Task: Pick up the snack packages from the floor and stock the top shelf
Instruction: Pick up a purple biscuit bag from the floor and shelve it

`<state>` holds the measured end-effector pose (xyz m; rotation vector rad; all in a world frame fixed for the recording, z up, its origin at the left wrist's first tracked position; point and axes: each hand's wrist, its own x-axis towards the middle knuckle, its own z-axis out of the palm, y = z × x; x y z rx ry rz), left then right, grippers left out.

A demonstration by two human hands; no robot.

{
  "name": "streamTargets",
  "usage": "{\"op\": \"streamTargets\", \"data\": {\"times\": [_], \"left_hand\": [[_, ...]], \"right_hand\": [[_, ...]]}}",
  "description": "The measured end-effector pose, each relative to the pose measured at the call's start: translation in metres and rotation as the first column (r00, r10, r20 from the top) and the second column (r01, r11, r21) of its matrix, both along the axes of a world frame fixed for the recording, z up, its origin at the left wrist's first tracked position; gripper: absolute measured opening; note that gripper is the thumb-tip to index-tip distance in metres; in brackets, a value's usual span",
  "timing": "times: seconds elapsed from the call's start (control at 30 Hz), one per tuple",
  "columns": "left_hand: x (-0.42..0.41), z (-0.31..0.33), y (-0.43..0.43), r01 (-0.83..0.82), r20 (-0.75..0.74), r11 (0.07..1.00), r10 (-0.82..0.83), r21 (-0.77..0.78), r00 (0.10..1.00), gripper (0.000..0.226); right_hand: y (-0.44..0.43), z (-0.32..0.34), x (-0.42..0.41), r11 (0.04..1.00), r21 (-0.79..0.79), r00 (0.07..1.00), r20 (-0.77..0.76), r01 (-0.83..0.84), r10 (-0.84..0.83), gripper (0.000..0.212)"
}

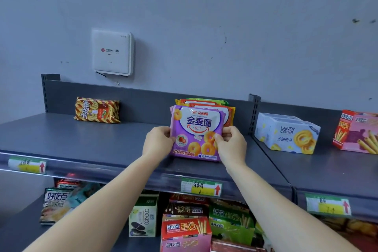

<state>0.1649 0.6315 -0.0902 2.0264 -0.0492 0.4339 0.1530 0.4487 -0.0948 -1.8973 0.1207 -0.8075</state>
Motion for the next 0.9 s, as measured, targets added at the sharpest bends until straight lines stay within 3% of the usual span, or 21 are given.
{"op": "streamTargets", "data": {"times": [0.37,0.5,0.63,0.77,0.9], "left_hand": [[0.021,-0.006,0.0,0.022,0.018,0.996,-0.023,0.087,1.0,0.016],[0.017,-0.007,-0.002,0.003,0.049,0.987,-0.011,0.161,0.999,0.019],[0.0,-0.002,-0.012,-0.086,0.122,0.957,0.054,0.278,0.991,0.048],[-0.028,0.003,-0.03,-0.139,0.216,0.924,0.063,0.355,0.974,0.059],[-0.064,0.006,-0.063,-0.108,0.262,0.896,-0.01,0.431,0.965,0.043]], "right_hand": [[0.001,-0.001,0.01,0.995,-0.085,0.997,-0.06,0.047,-0.053,0.008],[-0.001,-0.001,0.001,0.992,-0.125,0.99,-0.142,0.002,-0.02,0.021],[-0.011,0.001,-0.019,0.983,-0.182,0.983,-0.185,-0.01,-0.024,0.03],[-0.033,0.003,-0.048,0.961,-0.278,0.98,-0.192,-0.009,-0.046,0.032],[-0.066,0.004,-0.087,0.929,-0.37,0.978,-0.192,0.002,-0.078,0.03]]}}
